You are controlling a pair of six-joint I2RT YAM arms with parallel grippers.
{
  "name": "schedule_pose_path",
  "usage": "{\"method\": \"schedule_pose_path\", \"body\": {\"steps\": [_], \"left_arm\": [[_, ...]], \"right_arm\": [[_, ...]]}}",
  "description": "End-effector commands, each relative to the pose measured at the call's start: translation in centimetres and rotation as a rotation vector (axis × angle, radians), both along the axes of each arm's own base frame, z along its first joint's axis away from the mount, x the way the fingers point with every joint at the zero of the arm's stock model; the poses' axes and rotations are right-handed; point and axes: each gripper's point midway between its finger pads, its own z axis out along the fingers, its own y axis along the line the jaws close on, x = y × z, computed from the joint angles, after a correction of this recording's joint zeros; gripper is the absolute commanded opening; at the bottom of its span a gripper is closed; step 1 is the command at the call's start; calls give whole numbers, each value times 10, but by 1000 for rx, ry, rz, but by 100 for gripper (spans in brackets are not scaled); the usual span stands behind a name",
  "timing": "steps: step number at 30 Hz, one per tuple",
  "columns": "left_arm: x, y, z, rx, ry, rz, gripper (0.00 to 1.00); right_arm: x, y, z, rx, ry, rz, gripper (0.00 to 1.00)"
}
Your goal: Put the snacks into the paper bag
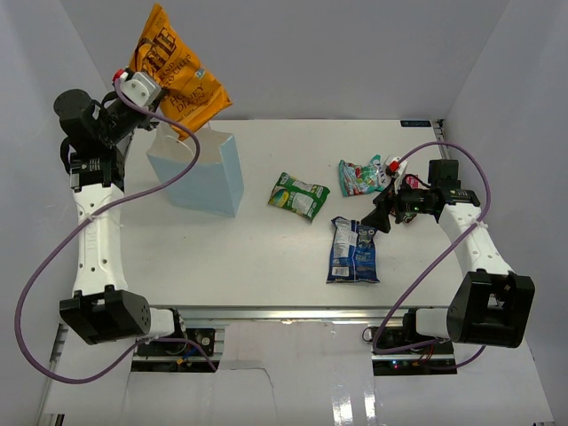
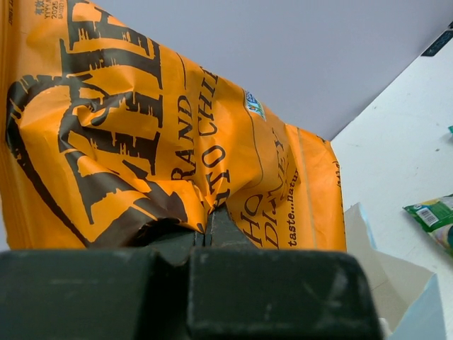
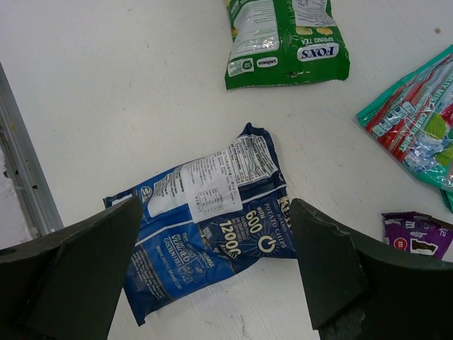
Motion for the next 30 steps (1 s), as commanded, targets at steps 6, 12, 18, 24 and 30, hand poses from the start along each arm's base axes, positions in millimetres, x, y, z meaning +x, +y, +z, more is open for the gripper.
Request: {"method": "schedule_pose_path", "body": {"steps": [6, 12, 18, 24, 30], "left_arm": [[3, 4, 6, 112, -99, -47, 0], [-7, 1, -9, 196, -103, -70, 0], [-13, 9, -28, 279, -95, -12, 0], [-14, 15, -25, 298, -134, 31, 0], [-16, 10, -16, 302, -168, 3, 0]], "right_arm": [[3, -3, -1, -17, -10, 4, 90], [4, -3, -4, -18, 2, 7, 90], [3, -1, -10, -6, 30, 18, 90], [4, -2, -14, -9, 51, 20, 90], [3, -2, -15, -11, 61, 18, 90]]}}
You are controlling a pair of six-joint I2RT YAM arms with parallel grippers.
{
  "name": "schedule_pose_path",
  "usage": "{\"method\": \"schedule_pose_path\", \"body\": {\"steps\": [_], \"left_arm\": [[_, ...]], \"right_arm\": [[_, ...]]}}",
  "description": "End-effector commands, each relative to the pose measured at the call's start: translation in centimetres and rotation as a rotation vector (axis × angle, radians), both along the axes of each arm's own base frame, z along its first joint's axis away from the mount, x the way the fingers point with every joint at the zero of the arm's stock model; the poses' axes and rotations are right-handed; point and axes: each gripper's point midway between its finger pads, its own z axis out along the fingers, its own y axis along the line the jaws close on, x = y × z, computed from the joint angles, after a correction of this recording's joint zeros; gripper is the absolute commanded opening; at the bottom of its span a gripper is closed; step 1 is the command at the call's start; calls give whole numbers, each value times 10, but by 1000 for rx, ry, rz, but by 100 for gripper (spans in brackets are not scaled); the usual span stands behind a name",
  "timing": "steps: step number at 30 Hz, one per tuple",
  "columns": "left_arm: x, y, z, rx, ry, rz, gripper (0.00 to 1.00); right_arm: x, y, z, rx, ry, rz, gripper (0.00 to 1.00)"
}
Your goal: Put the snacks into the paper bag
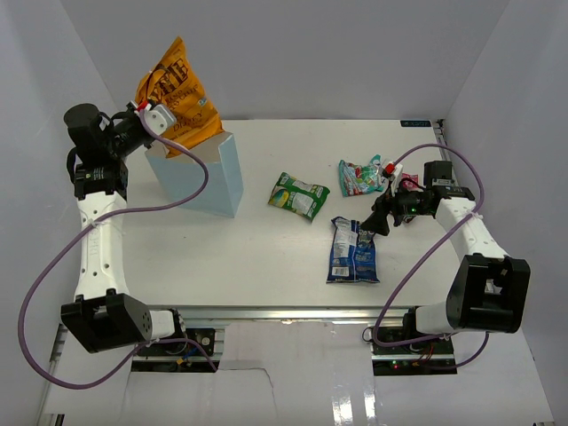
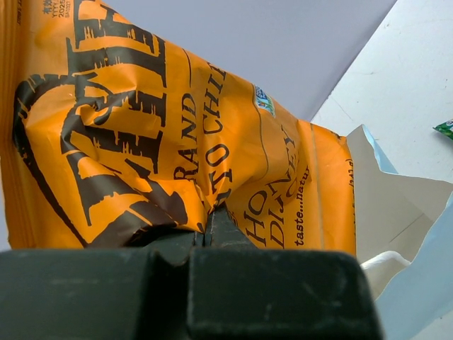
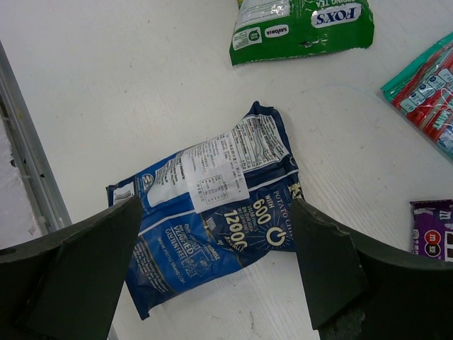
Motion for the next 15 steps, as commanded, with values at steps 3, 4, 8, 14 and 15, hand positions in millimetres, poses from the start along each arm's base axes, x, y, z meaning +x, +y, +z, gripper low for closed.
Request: {"method": "schedule_pose_path", "body": {"steps": [3, 4, 8, 14, 15], "left_arm": [[-17, -7, 42, 51, -142, -42, 0], [-17, -8, 40, 54, -138, -45, 0], [-18, -10, 35, 59, -133, -60, 0], [-14, -15, 46, 57, -168, -101, 0], [-14, -16, 52, 52, -183, -111, 0]], "right_arm": [[4, -1, 11, 1, -36, 9, 90], [4, -1, 11, 1, -36, 9, 90], [4, 0, 10, 3, -32, 11, 90], [4, -1, 8, -4, -22, 14, 90], [5, -1, 8, -5, -21, 15, 90]]}}
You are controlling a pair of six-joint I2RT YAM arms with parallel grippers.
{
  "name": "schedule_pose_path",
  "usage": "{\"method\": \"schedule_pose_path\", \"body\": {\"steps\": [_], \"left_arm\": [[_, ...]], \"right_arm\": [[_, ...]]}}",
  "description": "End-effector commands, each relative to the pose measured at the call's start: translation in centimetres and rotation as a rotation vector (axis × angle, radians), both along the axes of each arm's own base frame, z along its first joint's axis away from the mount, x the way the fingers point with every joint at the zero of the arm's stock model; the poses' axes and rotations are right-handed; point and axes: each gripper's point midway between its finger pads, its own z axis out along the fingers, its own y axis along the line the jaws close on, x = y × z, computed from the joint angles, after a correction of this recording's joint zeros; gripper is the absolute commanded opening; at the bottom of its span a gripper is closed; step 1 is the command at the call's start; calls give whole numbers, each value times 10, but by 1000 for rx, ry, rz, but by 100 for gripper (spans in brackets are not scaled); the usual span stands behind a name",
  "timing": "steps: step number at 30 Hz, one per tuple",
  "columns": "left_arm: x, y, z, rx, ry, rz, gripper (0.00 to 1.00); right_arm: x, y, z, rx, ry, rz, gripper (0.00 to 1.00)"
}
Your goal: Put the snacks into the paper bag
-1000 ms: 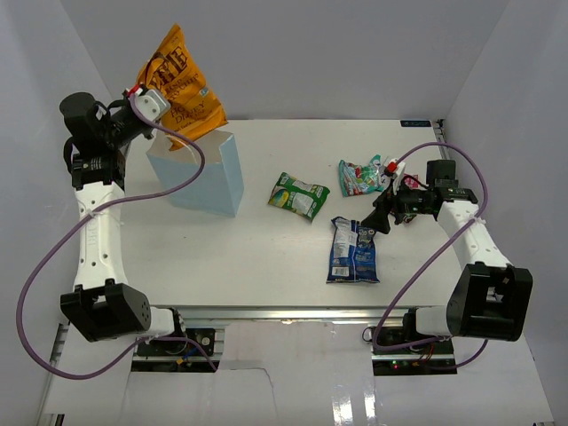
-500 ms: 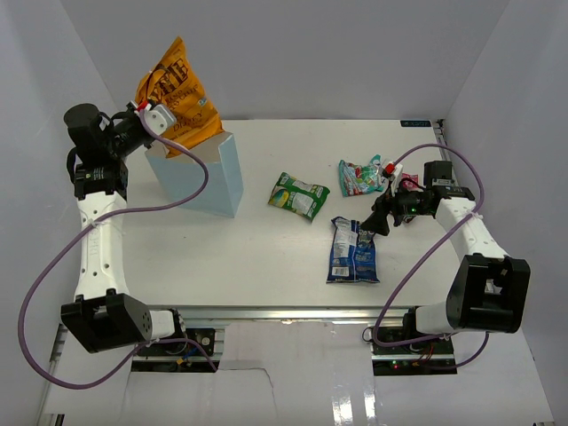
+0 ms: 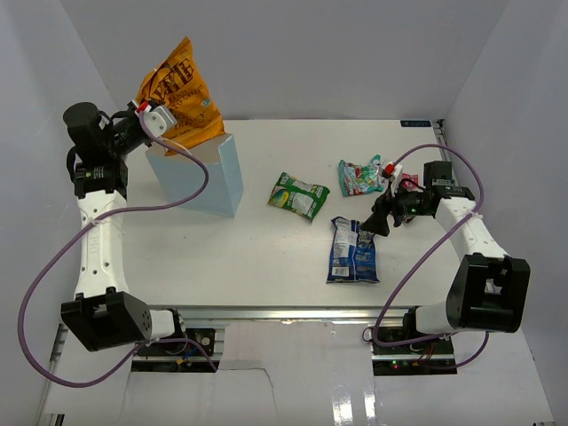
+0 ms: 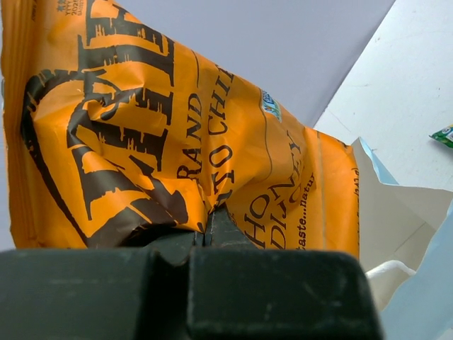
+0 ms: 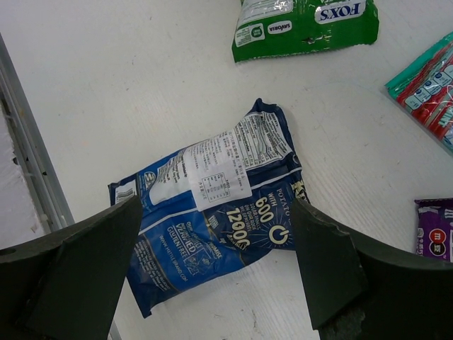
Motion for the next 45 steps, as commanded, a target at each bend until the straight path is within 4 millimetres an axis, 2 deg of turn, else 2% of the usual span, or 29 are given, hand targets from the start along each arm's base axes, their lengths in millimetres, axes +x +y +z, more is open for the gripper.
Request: {"method": "schedule_pose_path", "body": {"steps": [1, 4, 8, 12, 23, 36, 38, 45], "left_arm": [[-10, -11, 49, 28, -160, -78, 0], [-12, -18, 50, 10, -157, -123, 0], [-12, -19, 40, 2, -133, -131, 0], [-12, -23, 47, -15, -147, -165, 0], [4, -16, 27, 1, -116, -141, 0], [8, -6, 8, 5, -85, -94, 0], [7, -3, 22, 13, -133, -84, 0], [6, 4, 34, 23, -162, -63, 0]], "right_arm": [[6, -1, 8, -5, -24, 13, 90], [7, -1, 8, -4, -14, 12, 90], [10, -2, 7, -10, -10, 8, 90], [12, -3, 3, -14, 1, 6, 90], [19, -5, 4, -23, 6, 0, 90], [24, -8, 3, -38, 32, -7, 90], [24, -8, 2, -37, 37, -5, 90], [25, -7, 2, -28, 55, -5, 91]]}}
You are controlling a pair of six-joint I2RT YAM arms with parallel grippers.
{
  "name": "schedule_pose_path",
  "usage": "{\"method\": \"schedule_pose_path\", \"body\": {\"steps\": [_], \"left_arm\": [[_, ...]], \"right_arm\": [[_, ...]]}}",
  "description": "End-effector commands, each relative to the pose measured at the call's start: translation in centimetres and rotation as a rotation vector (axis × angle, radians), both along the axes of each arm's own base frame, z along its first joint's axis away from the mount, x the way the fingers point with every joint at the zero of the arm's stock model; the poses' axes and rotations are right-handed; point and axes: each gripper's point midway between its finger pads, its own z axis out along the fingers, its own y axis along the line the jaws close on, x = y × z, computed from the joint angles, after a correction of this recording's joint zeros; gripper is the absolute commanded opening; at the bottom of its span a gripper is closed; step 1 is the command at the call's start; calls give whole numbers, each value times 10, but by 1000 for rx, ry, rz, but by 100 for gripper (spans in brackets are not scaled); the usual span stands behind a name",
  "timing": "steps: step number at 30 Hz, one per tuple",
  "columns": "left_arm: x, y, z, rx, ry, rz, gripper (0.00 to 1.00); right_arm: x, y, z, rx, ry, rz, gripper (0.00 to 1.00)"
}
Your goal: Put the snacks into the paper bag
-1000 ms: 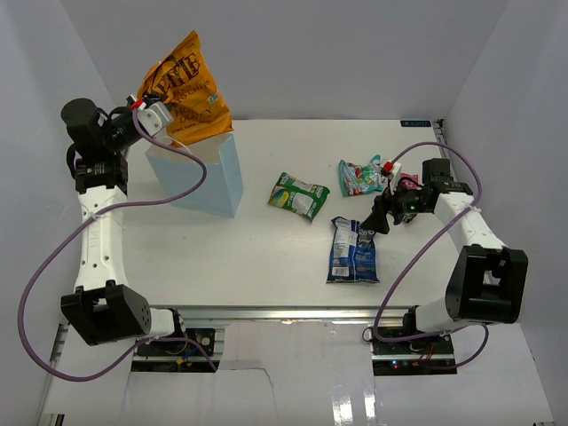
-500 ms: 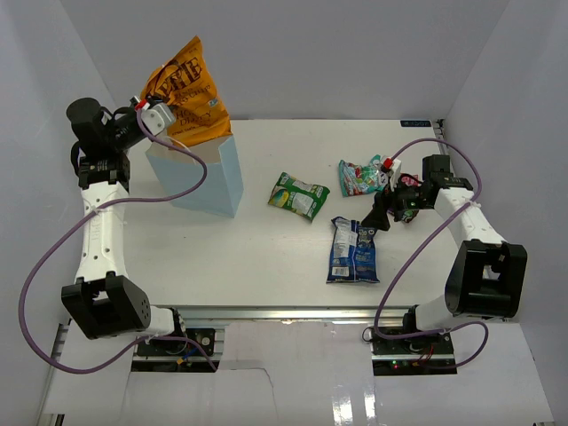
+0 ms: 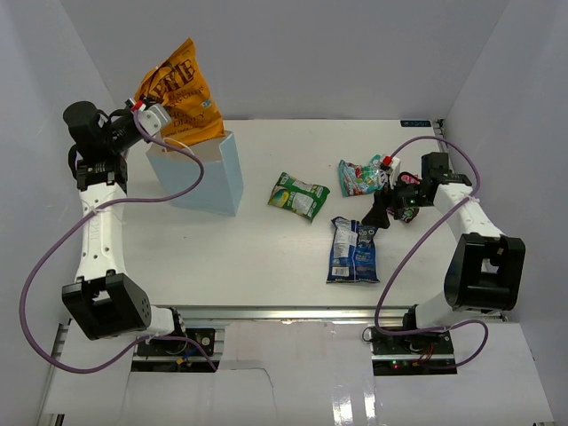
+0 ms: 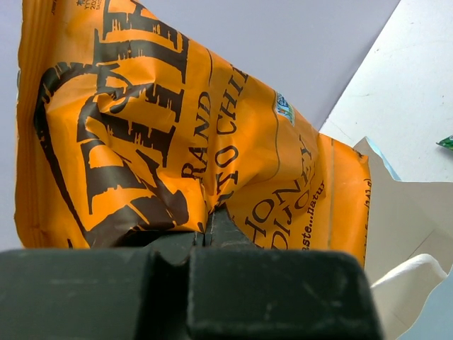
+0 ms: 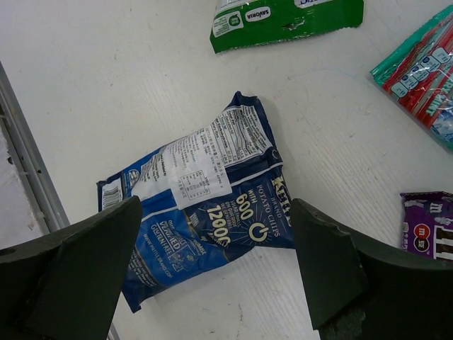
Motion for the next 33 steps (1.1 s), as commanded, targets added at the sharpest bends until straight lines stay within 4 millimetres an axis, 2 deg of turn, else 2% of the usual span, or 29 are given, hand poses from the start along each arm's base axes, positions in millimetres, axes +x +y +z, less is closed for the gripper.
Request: {"method": "schedule_pose_path", "body": {"steps": [1, 15, 19, 20, 22, 24, 32, 33], "left_arm": [[-13, 1, 39, 45, -132, 2, 0], [3, 10, 17, 22, -87, 15, 0], [3, 13, 1, 14, -59, 31, 0], [2, 14, -9, 8, -41, 34, 0], [-1, 13, -9, 5, -49, 38, 1], [-3, 14, -13, -6, -42, 43, 4], [-17, 10, -10, -30, -39, 47, 36], [-20, 9, -10, -43, -31, 48, 37]], "right_arm": [[7, -1, 11, 6, -23, 3, 90], [13, -1, 15, 9, -19, 4, 91], [11, 0, 17, 16, -18, 5, 91], [11, 0, 17, 16, -18, 5, 90], [11, 0, 18, 16, -18, 4, 90], [11, 0, 18, 17, -18, 6, 90], [7, 4, 24, 43, -16, 23, 91], [4, 5, 25, 47, -5, 27, 91]]}}
